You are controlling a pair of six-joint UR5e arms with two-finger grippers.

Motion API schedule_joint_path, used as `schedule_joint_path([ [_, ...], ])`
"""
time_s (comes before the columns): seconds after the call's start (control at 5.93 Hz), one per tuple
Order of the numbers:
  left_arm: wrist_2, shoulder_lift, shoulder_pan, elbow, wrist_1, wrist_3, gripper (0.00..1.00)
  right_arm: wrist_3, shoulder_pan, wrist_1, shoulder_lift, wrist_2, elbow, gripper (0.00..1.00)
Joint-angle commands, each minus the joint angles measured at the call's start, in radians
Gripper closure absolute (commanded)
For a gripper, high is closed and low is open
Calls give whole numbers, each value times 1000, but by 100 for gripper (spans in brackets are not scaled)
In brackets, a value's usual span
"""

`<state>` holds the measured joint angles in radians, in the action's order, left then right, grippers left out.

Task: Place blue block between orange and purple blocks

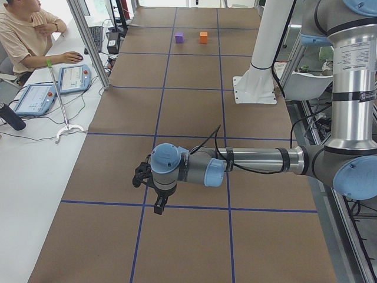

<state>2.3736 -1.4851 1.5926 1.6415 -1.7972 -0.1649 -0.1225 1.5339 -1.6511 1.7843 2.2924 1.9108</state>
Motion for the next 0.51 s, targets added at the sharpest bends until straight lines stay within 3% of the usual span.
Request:
schedule_joint_path([
  [0.0,-2,-6,0,-8,-240,5,0,1,0,107,-46,24,10,1],
  [0.17,16,-17,0,-6,-255,4,0,4,0,202,-46,39,2,1],
  [0.34,57,-21,0,-8,-260,2,0,-8,0,226,-48,38,-28,1],
])
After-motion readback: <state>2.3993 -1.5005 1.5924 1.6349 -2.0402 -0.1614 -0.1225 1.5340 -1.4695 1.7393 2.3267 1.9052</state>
